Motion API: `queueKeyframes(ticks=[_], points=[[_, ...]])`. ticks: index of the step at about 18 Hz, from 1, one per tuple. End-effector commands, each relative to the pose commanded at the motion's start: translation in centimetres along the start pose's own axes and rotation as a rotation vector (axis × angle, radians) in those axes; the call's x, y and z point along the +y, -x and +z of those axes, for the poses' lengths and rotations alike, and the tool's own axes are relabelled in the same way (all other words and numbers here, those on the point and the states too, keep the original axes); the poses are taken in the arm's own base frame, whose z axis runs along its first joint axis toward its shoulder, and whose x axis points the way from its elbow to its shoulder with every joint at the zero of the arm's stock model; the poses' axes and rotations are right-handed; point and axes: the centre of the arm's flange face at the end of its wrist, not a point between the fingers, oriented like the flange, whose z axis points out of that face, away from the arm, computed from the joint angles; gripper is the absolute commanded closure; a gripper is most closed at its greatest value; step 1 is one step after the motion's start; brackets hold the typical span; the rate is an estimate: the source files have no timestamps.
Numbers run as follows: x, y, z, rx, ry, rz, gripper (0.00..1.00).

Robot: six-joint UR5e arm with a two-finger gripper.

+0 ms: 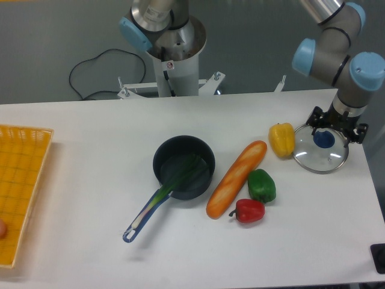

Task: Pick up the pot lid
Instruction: 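Close the gripper around the blue knob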

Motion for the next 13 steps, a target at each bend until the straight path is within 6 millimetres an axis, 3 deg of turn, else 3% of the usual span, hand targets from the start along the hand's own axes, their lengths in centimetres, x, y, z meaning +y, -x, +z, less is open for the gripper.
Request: queueKeyframes(ticks=[13], points=[[0.02, -0.29, 0.91, 0.015, 0.0, 0.0, 0.01]])
